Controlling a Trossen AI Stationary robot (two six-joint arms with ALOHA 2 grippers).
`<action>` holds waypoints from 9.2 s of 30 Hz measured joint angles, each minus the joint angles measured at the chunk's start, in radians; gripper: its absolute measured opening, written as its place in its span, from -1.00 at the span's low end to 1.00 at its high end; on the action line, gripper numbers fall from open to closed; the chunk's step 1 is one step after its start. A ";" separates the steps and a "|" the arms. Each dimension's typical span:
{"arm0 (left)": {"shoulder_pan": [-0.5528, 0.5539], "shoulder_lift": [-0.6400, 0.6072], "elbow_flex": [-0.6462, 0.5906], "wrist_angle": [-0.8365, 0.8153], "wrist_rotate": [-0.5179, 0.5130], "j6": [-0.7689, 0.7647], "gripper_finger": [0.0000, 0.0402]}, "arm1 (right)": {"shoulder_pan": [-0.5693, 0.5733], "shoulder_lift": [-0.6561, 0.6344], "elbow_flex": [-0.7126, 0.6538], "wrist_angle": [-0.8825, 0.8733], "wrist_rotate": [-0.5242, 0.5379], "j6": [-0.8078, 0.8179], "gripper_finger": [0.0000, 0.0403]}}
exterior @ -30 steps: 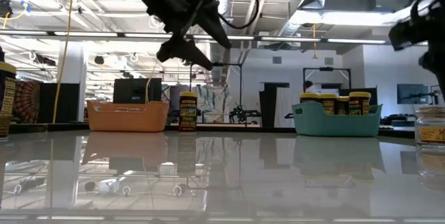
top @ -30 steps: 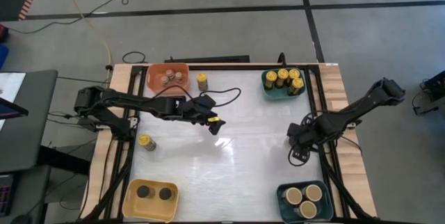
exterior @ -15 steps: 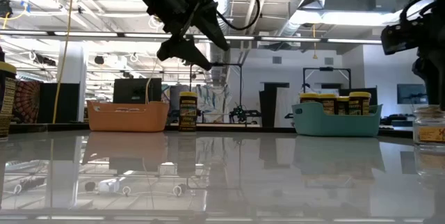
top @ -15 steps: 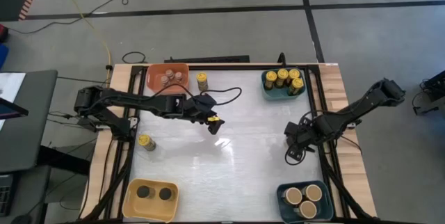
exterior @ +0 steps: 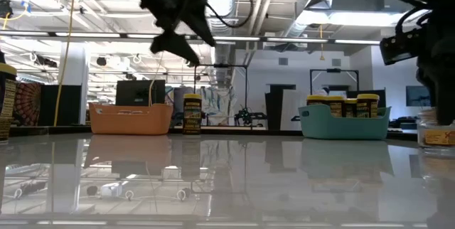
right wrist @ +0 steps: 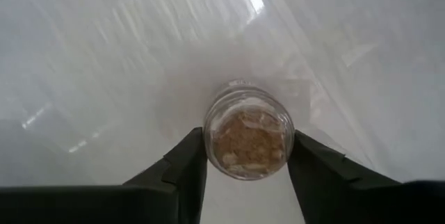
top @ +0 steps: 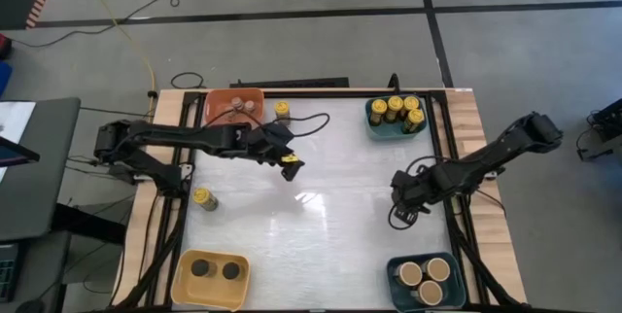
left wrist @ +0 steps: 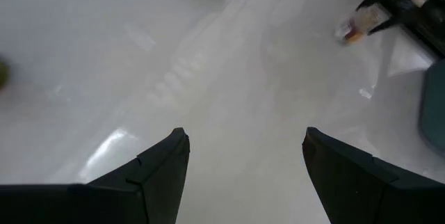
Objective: Sort spices by type
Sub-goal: Put the brown small seasoning bottle into the orange bin
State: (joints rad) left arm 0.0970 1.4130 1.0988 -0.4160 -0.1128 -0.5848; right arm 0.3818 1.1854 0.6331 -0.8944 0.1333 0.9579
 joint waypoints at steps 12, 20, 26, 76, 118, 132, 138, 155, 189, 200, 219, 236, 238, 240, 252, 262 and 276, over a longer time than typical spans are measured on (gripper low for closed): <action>0.065 -0.303 -0.002 -0.310 -0.106 0.107 0.33 | -0.282 0.122 0.298 0.112 0.031 -0.189 -0.13; 0.064 -0.481 -0.100 -0.394 -0.132 0.103 0.33 | -0.400 0.509 0.784 0.082 0.026 -0.474 -0.44; 0.064 -0.585 -0.194 -0.400 -0.112 0.071 0.33 | -0.439 0.792 1.148 -0.032 0.021 -0.585 -0.50; 0.080 -0.044 -0.089 -0.137 0.055 0.500 0.90 | -0.377 0.351 0.571 0.043 0.024 -0.272 -0.49; 0.253 0.654 0.481 -0.493 0.012 1.109 0.01 | -0.319 0.352 0.571 0.035 0.036 -0.365 -0.49; 0.227 0.611 0.480 -0.507 0.150 0.753 -0.13 | -0.316 0.351 0.571 0.030 0.037 -0.383 -0.49; 0.197 0.499 0.406 -0.427 0.159 0.621 -0.13 | -0.310 0.351 0.571 -0.006 0.037 -0.388 -0.49; 0.061 0.203 -0.294 0.882 0.103 0.459 -0.10 | -0.251 0.154 0.413 0.133 0.078 -0.332 -0.49; 0.060 0.603 -0.196 1.118 0.160 0.468 -0.07 | -0.236 0.026 0.364 0.170 0.074 -0.217 -0.49; 0.057 0.603 -0.197 1.106 0.160 0.423 0.08 | -0.232 0.026 0.364 0.171 0.074 -0.202 -0.49; 0.052 0.548 -0.198 0.946 0.187 0.435 0.50 | -0.234 0.026 0.364 0.179 0.074 -0.197 -0.49; 0.106 0.401 -0.020 0.309 0.249 0.232 0.50 | -0.234 0.026 0.364 0.185 0.074 -0.199 -0.49; 0.112 0.419 0.085 0.170 0.252 0.256 0.50 | -0.234 0.026 0.364 0.185 0.074 -0.203 -0.49; 0.116 0.448 0.192 0.065 0.254 0.278 0.50 | -0.234 0.026 0.364 0.185 0.075 -0.203 -0.49; 0.128 0.696 0.677 -0.337 0.241 0.283 0.50 | -0.234 0.026 0.364 0.189 0.075 -0.204 -0.49; 0.088 0.800 0.774 -0.387 0.239 0.262 0.49 | -0.234 0.026 0.364 0.185 0.075 -0.206 -0.49; 0.085 0.799 0.768 -0.400 0.202 0.249 0.43 | -0.234 0.026 0.364 0.184 0.075 -0.205 -0.49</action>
State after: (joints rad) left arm 0.1815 2.2121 1.8670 -0.8155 0.0897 -0.3354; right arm 0.1482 1.2118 0.9970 -0.7101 0.2081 0.7528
